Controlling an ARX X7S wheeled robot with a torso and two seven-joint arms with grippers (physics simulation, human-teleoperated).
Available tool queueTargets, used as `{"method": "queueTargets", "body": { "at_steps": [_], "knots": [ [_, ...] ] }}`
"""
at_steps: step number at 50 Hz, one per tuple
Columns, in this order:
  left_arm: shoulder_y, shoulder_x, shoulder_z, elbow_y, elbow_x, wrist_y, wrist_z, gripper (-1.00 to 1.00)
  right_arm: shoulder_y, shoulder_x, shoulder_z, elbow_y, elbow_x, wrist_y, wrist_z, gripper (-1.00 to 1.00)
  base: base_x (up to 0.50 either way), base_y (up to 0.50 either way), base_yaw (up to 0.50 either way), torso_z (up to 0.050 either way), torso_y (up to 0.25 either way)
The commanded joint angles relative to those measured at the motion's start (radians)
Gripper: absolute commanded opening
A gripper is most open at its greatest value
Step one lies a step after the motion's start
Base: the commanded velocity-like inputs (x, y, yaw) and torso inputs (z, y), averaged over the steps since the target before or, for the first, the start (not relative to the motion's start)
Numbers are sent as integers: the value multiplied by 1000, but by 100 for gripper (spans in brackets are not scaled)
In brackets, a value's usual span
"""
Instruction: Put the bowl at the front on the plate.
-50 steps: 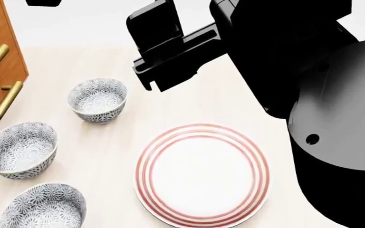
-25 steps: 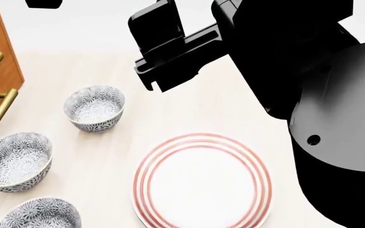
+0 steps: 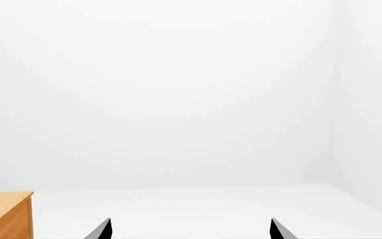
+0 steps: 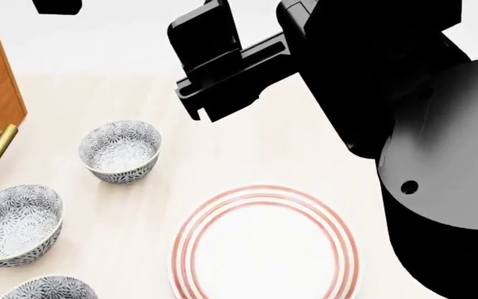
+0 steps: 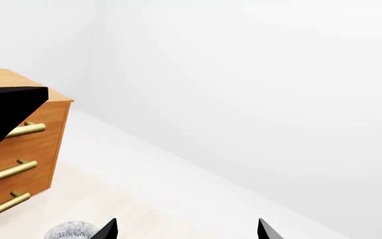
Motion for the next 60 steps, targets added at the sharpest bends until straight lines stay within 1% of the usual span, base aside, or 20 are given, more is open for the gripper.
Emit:
{"method": "queueTargets", "body": {
  "at_steps": [1,8,11,12,14,17,23,25,26,27,31,40,60],
  "knots": [
    [4,-6,9,-3,3,8,4,100,-3,7,-1,-14,-4,-10,-4,100,0,0,0,0,0],
    [8,-7,9,-9,-10,8,-6,100,-4,11,-4,-17,-1,-13,-4,100,0,0,0,0,0],
    [10,-5,4,-21,-47,-6,-26,100,-10,15,-4,-21,0,-16,-3,100,0,0,0,0,0],
    [10,-2,-2,-42,-81,-20,-58,100,-9,17,-6,-21,1,-14,-1,100,0,0,0,0,0],
    [6,-5,5,-62,-90,-35,-86,100,-6,17,-9,-20,3,-13,1,100,0,0,0,0,0],
    [12,-5,4,-67,-93,-29,-78,100,-5,18,-10,-19,2,-15,1,100,0,0,0,0,0],
    [33,-5,14,-94,-144,-54,-112,100,-10,23,-10,-25,3,-21,2,100,0,0,0,0,0],
    [45,-6,26,-95,-142,-59,-110,100,-17,27,-7,-31,4,-26,5,100,0,0,0,0,0],
    [91,-14,32,-62,-126,-52,-96,100,-18,29,-7,-32,7,-27,7,100,0,0,0,0,0],
    [69,-11,39,-85,-133,-61,-100,100,-18,30,-7,-33,9,-27,8,100,0,0,0,0,0],
    [79,-12,55,-87,-117,-60,-85,100,-16,34,-6,-35,15,-30,13,100,0,0,0,0,0],
    [128,-20,78,-84,-106,-55,-73,100,-24,39,-6,-41,5,-39,1,100,0,0,0,0,0],
    [262,-52,119,-59,-18,4,-8,100,-31,46,-15,-48,7,-49,6,100,0,0,0,0,0]
  ]
}}
